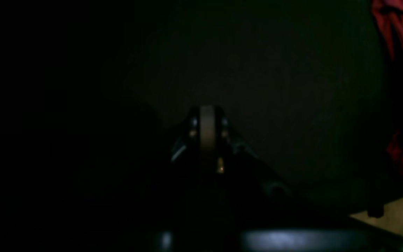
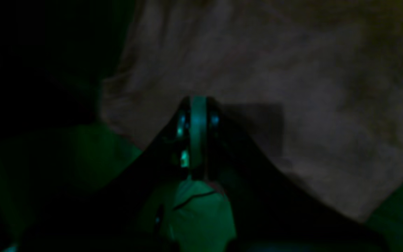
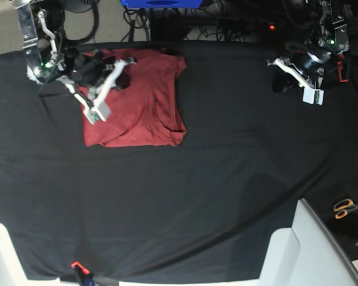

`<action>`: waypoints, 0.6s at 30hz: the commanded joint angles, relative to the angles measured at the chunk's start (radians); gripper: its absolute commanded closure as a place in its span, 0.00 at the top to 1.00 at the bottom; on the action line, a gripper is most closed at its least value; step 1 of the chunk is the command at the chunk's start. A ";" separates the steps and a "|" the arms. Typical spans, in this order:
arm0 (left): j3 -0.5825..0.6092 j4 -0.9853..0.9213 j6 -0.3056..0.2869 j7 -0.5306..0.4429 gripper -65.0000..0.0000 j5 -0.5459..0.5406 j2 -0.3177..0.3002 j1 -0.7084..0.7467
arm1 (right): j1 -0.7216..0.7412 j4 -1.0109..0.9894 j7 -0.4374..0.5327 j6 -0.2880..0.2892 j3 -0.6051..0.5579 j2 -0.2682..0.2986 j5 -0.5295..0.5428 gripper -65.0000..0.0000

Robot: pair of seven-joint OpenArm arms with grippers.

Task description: Fold the T-shirt properly

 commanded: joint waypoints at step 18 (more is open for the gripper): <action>-0.013 0.011 -0.008 -0.015 0.00 -0.010 -0.016 0.014 | 0.409 -0.167 0.019 0.000 0.002 0.192 0.006 0.59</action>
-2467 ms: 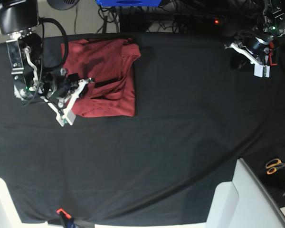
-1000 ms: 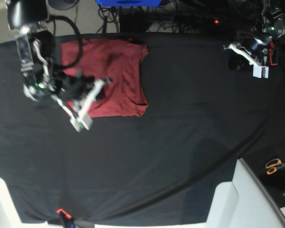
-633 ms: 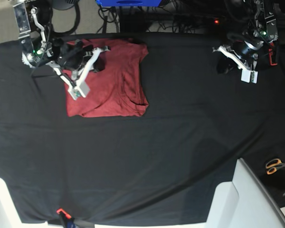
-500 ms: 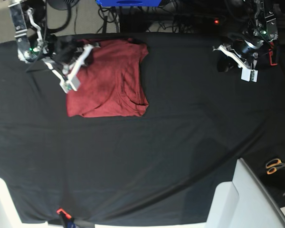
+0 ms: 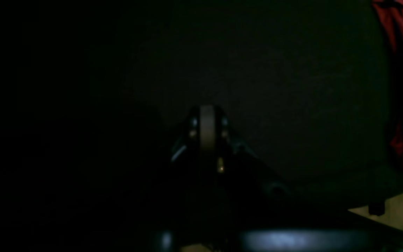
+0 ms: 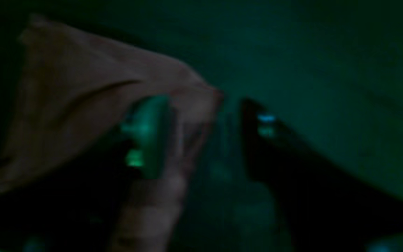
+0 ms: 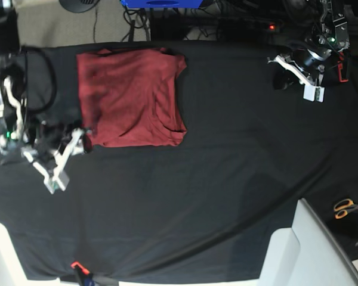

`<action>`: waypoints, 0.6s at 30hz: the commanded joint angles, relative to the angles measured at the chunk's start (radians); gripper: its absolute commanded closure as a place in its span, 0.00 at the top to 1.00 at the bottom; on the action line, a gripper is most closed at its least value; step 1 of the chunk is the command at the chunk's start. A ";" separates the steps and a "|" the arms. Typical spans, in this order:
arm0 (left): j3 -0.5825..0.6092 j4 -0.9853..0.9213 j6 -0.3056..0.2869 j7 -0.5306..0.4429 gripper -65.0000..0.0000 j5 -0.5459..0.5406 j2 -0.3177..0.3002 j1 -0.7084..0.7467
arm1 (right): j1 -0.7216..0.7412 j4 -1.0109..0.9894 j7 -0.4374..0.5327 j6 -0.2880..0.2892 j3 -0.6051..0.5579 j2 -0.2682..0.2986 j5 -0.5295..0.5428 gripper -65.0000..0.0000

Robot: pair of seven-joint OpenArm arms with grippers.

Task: Fold the T-shirt properly
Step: 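Push the shirt's side edge straight with the right gripper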

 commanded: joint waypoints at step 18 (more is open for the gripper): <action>-0.005 0.012 -0.009 -0.020 0.00 -0.012 -0.015 -0.002 | 0.075 -0.149 0.042 0.002 0.007 -0.044 0.010 0.63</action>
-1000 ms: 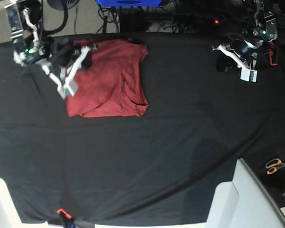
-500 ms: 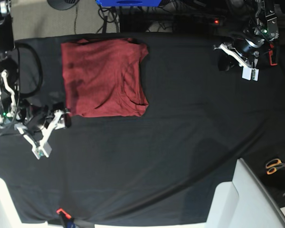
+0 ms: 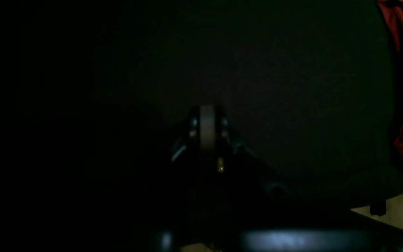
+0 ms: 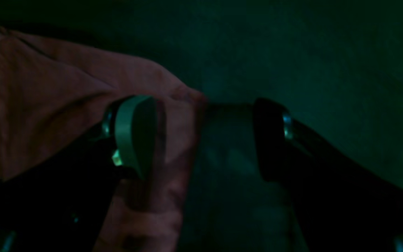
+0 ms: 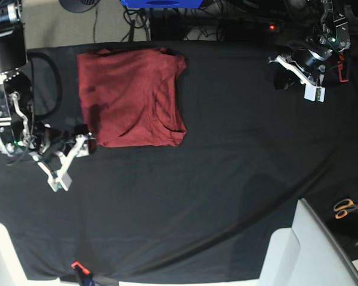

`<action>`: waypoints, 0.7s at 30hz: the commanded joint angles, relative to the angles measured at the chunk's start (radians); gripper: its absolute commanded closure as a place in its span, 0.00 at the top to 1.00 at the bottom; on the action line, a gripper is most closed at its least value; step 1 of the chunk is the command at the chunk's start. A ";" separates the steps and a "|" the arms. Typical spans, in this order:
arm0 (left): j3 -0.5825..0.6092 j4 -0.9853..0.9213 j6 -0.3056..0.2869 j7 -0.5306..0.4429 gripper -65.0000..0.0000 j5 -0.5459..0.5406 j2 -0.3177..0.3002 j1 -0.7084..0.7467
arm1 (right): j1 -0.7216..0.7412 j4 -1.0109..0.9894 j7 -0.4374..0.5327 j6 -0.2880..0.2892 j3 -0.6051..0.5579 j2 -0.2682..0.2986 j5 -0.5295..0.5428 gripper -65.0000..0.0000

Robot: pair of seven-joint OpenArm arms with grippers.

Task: Fold the T-shirt properly
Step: 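Push the shirt's side edge straight with the right gripper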

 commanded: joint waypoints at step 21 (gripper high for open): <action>-0.009 -0.056 -0.009 -0.019 0.00 -0.010 -0.016 -0.007 | 0.039 -0.062 0.020 0.001 0.008 -0.007 0.008 0.31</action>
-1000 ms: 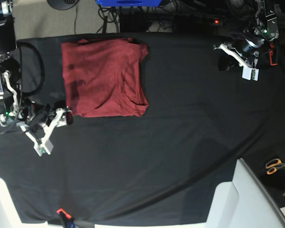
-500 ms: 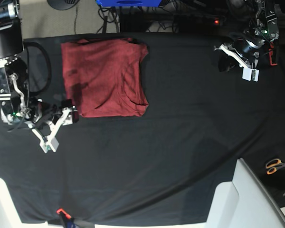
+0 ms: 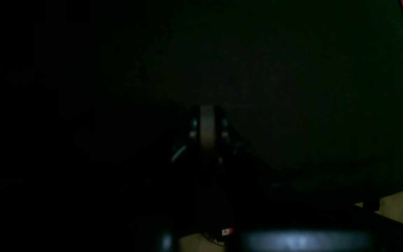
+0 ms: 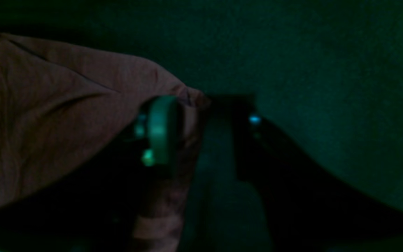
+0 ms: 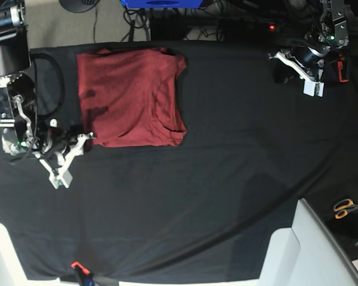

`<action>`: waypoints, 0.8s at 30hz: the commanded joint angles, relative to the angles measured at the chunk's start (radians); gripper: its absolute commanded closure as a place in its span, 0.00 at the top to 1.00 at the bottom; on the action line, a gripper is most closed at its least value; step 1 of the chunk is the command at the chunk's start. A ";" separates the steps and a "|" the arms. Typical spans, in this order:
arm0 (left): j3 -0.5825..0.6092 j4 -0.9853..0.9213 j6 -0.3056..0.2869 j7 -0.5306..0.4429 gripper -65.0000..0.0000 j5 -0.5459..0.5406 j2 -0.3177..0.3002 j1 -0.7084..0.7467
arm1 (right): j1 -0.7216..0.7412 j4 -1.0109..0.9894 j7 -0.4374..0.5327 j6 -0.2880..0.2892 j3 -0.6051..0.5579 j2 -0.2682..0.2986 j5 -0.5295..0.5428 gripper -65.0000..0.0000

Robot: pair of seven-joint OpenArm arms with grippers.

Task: Fold the T-shirt properly
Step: 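Push the shirt's side edge straight with the right gripper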

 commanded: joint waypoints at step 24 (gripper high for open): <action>-0.007 0.013 -0.009 -0.019 0.00 -0.011 -0.012 -0.001 | 0.079 -0.164 0.096 -0.027 0.011 0.008 0.014 0.01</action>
